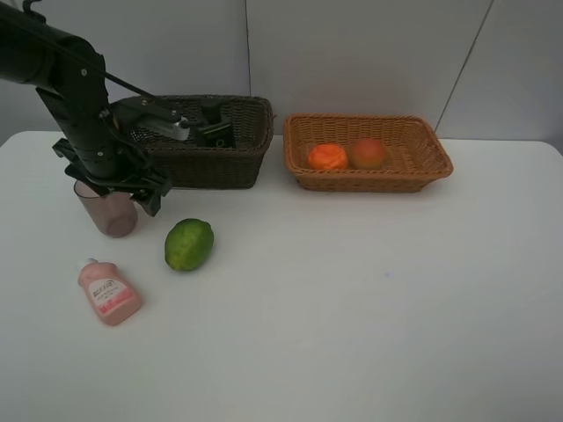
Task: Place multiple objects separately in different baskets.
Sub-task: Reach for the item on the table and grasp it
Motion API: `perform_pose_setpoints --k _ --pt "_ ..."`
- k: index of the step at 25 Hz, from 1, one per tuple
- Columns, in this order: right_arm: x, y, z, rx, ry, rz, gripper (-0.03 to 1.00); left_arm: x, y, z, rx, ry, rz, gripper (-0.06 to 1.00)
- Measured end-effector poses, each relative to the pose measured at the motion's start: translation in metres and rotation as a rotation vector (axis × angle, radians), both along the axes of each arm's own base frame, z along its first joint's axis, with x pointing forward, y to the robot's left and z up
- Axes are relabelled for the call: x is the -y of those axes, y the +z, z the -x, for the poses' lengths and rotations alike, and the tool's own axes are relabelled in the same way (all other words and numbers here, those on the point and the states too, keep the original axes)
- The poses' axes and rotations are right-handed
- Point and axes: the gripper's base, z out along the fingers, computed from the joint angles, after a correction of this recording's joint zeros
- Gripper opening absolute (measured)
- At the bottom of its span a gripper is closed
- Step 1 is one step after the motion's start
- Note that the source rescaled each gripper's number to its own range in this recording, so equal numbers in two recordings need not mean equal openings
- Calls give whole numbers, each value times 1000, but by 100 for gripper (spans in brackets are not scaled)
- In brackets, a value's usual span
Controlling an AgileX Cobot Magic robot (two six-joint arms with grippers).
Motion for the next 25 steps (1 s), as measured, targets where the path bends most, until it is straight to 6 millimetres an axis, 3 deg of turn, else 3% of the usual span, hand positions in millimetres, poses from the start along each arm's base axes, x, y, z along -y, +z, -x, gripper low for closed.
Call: perform_pose_setpoints --k 16,19,25 --pt "0 0 0 0 0 0 87 1 -8 -3 6 -11 5 98" --pt "0 0 0 0 0 0 87 1 -8 -3 6 -11 5 82" --pt "0 0 0 0 0 0 87 1 -8 -3 5 -12 5 20"
